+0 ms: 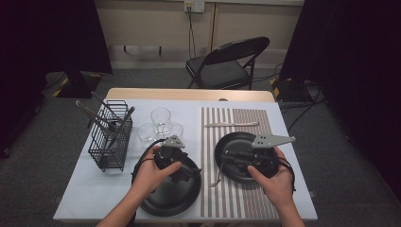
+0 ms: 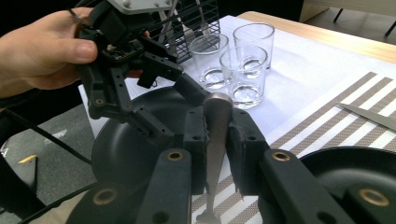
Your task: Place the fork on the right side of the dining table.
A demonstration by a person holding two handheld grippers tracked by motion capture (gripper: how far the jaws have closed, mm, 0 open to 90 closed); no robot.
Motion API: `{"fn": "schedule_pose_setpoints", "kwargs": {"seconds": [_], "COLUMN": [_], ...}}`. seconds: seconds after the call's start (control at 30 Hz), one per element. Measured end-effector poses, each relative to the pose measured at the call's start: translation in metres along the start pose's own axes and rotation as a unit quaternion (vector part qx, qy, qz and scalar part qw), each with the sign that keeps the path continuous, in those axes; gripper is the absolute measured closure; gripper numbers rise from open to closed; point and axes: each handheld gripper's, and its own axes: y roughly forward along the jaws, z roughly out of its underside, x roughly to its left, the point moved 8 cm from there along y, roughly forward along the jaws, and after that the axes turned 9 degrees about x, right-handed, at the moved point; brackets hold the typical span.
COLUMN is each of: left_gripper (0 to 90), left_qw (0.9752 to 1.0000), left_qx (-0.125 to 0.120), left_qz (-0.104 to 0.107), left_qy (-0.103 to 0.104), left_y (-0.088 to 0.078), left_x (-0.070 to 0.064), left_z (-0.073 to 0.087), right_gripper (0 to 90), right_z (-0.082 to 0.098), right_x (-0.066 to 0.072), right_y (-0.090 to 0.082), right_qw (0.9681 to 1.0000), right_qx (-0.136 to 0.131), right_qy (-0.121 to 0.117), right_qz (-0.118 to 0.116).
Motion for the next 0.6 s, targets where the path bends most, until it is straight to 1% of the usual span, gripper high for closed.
{"fn": "schedule_pose_setpoints", "kwargs": {"seconds": [0.13, 0.23, 0.53, 0.6], "left_gripper": [18.5, 18.7, 18.9, 19.0], "left_qw": [1.0000, 1.0000, 1.0000, 1.0000], "left_qx": [0.002, -0.002, 0.002, 0.000], "left_qz": [0.003, 0.002, 0.003, 0.005], "left_qy": [-0.001, 0.000, 0.002, 0.001], "left_y": [0.001, 0.001, 0.003, 0.004], "left_x": [0.000, 0.000, 0.001, 0.000], "left_z": [0.001, 0.000, 0.000, 0.000], "right_gripper": [78.7, 78.6, 78.5, 78.5], "right_z": [0.002, 0.004, 0.012, 0.014], "right_x": [0.003, 0.003, 0.003, 0.003], "right_y": [-0.001, -0.002, 0.000, 0.000], "right_qw": [1.0000, 1.0000, 0.9999, 0.9999], "right_qx": [0.002, 0.002, 0.010, 0.011], "right_qy": [-0.004, -0.002, 0.001, 0.001], "right_qz": [-0.002, -0.003, -0.004, -0.004]}}
